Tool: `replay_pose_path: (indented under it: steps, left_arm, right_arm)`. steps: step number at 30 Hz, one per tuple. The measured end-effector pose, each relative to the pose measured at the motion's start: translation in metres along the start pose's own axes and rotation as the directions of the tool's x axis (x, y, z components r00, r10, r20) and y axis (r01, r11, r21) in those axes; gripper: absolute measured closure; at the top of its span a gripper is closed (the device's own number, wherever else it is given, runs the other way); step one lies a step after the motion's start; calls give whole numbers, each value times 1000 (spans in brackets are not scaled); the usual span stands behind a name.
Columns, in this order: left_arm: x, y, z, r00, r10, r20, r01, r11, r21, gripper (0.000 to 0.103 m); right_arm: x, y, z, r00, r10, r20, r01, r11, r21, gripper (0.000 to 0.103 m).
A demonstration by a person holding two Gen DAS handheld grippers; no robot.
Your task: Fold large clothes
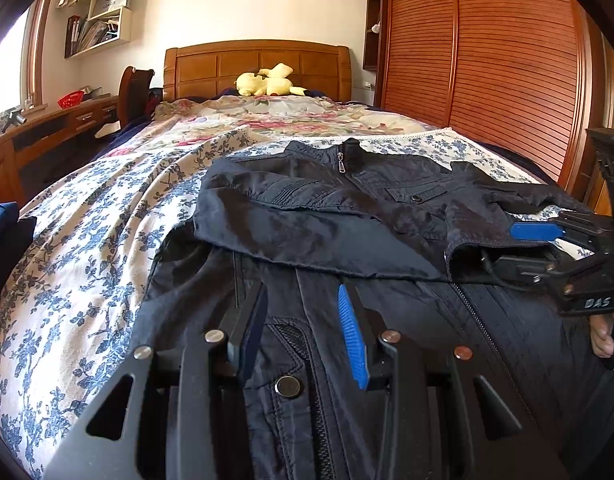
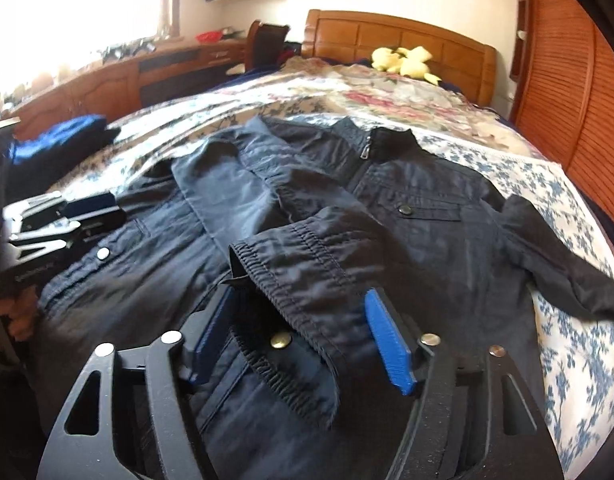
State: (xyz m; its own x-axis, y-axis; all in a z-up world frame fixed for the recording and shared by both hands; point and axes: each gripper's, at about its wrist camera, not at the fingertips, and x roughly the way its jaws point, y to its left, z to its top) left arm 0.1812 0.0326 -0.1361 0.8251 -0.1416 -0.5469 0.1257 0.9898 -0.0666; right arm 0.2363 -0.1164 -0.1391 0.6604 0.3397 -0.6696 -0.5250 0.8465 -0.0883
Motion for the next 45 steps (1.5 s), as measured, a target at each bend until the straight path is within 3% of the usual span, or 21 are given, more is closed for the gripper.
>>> replay_pose_path:
  steps: [9, 12, 13, 15, 17, 20, 24, 26, 27, 28, 32, 45]
  left_arm:
    - [1, -3, 0, 1000, -1, -2, 1, 1000, 11, 68]
    - [1, -3, 0, 1000, -2, -3, 2, 1000, 10, 68]
    - [1, -3, 0, 1000, -3, -2, 3, 1000, 10, 68]
    - [1, -3, 0, 1000, -4, -2, 4, 1000, 10, 68]
    - [1, -3, 0, 1000, -5, -1, 5, 1000, 9, 68]
    - [2, -3, -1, 1000, -10, -1, 10, 1000, 7, 68]
    - [2, -3, -1, 1000, -13, -5, 13, 1000, 9, 68]
    - [2, -2, -1, 1000, -16, -5, 16, 1000, 9, 68]
    - [2, -2, -1, 1000, -16, -5, 16, 1000, 10, 68]
    - [2, -2, -1, 1000, -17, -5, 17, 1000, 10, 68]
    - [1, -3, 0, 1000, -14, -4, 14, 1000, 14, 68]
    - [-2, -39, 8, 995, -96, 6, 95, 994, 54, 68]
  right_arm:
    - [34, 11, -1, 991, -84, -102, 73, 991, -114, 30]
    - [37, 9, 0, 991, -57, -125, 41, 991, -130, 51]
    - [37, 8, 0, 990, -50, -130, 33, 990, -135, 67]
    - [32, 4, 2, 991, -41, -126, 23, 990, -141, 87]
    - [25, -2, 5, 993, -54, -101, 41, 991, -130, 93]
    - [2, -29, 11, 998, -57, -36, 56, 998, -23, 99]
    - [-18, -73, 13, 994, -112, 0, 111, 982, 151, 99]
    - [-17, -94, 10, 994, -105, -31, 109, 967, 232, 89]
    - [-16, -106, 6, 991, -123, -53, 133, 954, 267, 88]
    - [-16, -112, 3, 988, -142, -67, 155, 950, 273, 87]
    - [-23, -125, -9, 972, -215, -92, 232, 934, 271, 62]
    - [-64, -169, -55, 956, -264, -129, 290, 919, 267, 49]
